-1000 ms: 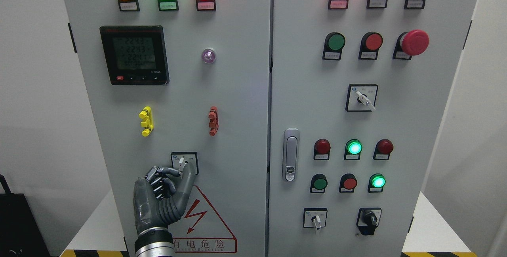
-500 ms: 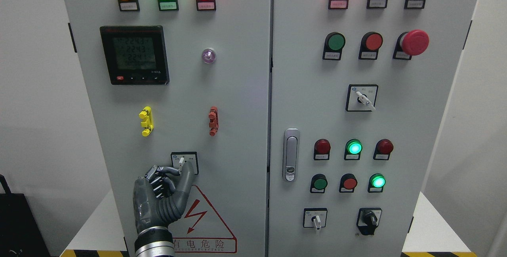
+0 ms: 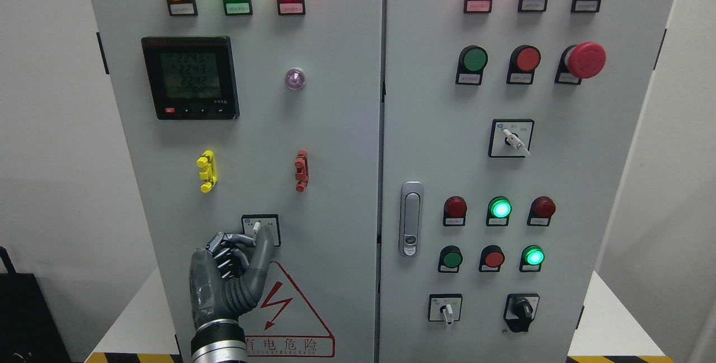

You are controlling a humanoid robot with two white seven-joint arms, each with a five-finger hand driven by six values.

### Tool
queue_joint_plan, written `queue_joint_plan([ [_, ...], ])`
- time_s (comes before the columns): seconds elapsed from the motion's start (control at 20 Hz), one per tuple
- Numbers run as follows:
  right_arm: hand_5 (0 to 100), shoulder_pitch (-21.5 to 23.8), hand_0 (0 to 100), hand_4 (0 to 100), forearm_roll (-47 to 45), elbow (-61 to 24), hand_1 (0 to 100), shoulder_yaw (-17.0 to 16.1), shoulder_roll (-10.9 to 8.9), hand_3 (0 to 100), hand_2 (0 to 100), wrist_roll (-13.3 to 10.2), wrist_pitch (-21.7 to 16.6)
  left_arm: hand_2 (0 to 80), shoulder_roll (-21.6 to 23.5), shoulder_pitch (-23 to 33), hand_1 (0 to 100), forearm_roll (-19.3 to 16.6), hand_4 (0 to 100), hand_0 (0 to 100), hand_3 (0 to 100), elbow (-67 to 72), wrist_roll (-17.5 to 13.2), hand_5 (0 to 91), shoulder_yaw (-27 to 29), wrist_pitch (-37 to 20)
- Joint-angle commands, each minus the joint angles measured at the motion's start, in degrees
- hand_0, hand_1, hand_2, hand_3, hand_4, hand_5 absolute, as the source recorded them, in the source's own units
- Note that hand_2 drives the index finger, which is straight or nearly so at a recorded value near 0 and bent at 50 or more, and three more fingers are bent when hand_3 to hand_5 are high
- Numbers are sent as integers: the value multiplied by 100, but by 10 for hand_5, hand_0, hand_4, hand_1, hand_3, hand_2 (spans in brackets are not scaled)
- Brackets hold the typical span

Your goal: Turn on light switch 1

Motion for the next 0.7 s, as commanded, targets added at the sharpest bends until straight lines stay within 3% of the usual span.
queue_joint_plan([
  [0.0, 0, 0, 54, 0, 1, 0, 0, 0, 0, 0, 0, -3, -5, 586, 9, 13, 545, -4, 983, 300, 1000, 8, -18, 870, -6, 3],
  [0.65, 0, 0, 54, 0, 1, 0, 0, 0, 0, 0, 0, 6, -5, 595, 9, 13, 537, -4, 985, 333, 1000, 17, -27, 868, -15, 3],
])
